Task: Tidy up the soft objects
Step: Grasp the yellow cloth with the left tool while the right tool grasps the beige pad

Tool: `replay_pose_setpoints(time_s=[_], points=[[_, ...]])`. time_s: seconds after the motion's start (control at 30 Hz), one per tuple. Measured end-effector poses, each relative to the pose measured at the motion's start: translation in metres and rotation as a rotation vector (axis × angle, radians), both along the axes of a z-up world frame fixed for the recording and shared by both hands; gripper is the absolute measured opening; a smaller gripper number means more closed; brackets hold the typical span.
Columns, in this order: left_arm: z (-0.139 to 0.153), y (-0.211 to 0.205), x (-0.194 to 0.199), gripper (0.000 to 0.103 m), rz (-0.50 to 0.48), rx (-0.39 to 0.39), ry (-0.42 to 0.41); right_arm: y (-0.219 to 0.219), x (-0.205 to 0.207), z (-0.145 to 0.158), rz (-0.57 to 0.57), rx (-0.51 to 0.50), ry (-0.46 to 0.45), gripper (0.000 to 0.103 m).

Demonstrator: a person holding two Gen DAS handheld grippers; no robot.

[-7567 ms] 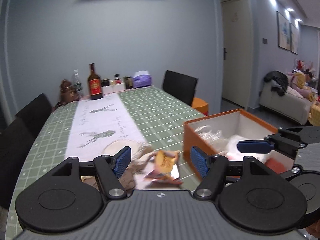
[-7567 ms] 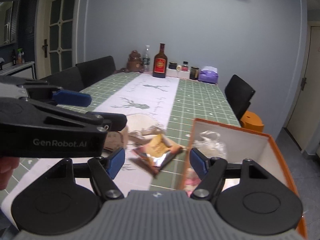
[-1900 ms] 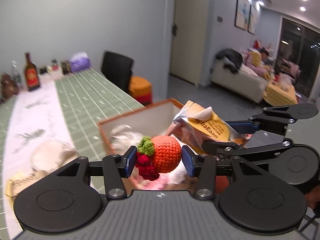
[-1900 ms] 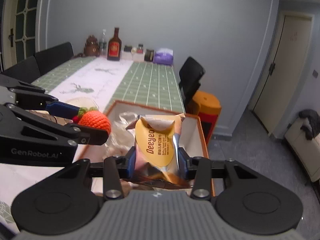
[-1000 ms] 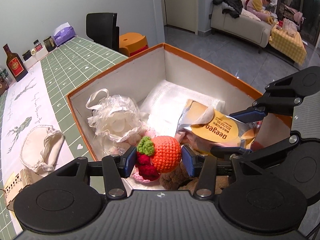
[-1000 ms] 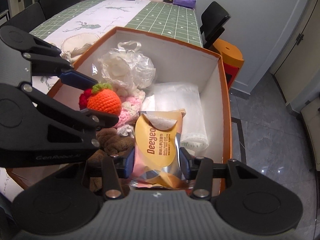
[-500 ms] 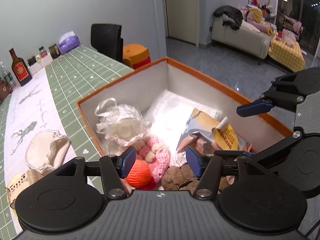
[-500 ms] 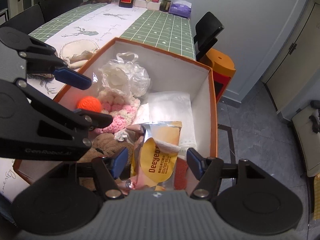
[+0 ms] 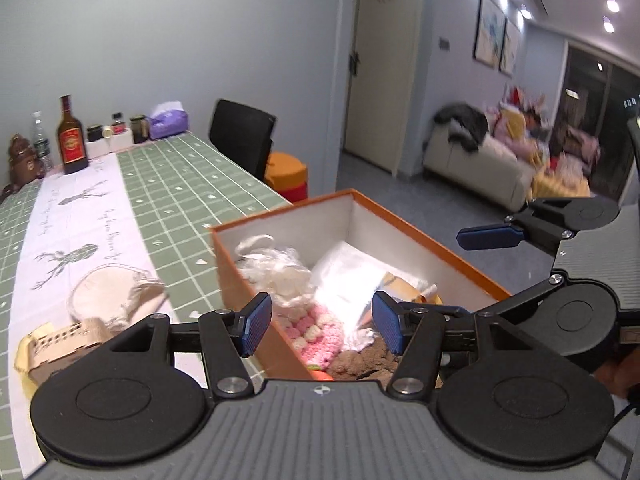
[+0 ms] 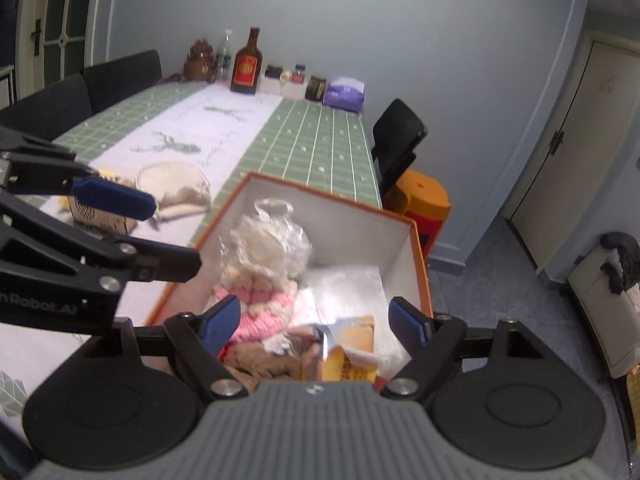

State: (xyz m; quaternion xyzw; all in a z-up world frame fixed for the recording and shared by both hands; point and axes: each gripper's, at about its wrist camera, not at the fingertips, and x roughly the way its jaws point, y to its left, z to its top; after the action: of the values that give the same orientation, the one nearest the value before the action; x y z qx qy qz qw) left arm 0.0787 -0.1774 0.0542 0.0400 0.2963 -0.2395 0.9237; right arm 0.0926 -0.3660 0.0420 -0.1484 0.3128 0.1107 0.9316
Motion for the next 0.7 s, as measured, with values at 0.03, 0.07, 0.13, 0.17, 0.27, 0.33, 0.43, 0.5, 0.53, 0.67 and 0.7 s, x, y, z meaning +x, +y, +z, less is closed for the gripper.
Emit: replay_pose_setpoints(time_s=[0.03, 0.07, 0.13, 0.17, 0.27, 0.33, 0.43, 0.5, 0.53, 0.67, 0.7], points=[[0.002, 0.008, -0.003, 0.068, 0.007, -0.021, -0.006, 0.004, -0.001, 0.002, 0.005, 0.004, -0.012, 0.080], [0.004, 0.014, -0.005, 0.068, 0.016, -0.036, -0.011, 0.009, -0.002, 0.004, 0.010, 0.010, -0.023, 0.081], [0.007, 0.027, -0.010, 0.068, 0.049, -0.053, -0.037, 0.018, -0.003, 0.008, 0.024, 0.027, -0.037, 0.081], [0.009, 0.033, -0.013, 0.068, 0.066, -0.055, -0.051, 0.024, -0.004, 0.009, 0.032, 0.034, -0.040, 0.081], [0.011, 0.053, -0.016, 0.068, 0.121, -0.071, -0.064, 0.044, -0.005, 0.013, 0.079, 0.043, -0.045, 0.082], [0.011, 0.069, -0.016, 0.068, 0.160, -0.093, -0.064, 0.060, -0.005, 0.014, 0.118, 0.043, -0.045, 0.083], [0.011, 0.090, -0.012, 0.066, 0.204, -0.082, -0.041, 0.085, -0.003, 0.013, 0.166, 0.035, -0.048, 0.083], [0.011, 0.106, -0.009, 0.065, 0.241, -0.077, -0.031, 0.098, 0.000, 0.012, 0.192, 0.040, -0.044, 0.083], [0.012, 0.114, -0.007, 0.065, 0.262, -0.071, -0.027, 0.105, 0.004, 0.011, 0.204, 0.042, -0.035, 0.083], [0.015, 0.148, 0.005, 0.064, 0.333, -0.044, 0.015, 0.126, 0.019, 0.010, 0.233, 0.060, 0.001, 0.083], [0.016, 0.159, 0.008, 0.063, 0.347, -0.046, 0.033, 0.131, 0.023, 0.010, 0.236, 0.061, 0.008, 0.083]])
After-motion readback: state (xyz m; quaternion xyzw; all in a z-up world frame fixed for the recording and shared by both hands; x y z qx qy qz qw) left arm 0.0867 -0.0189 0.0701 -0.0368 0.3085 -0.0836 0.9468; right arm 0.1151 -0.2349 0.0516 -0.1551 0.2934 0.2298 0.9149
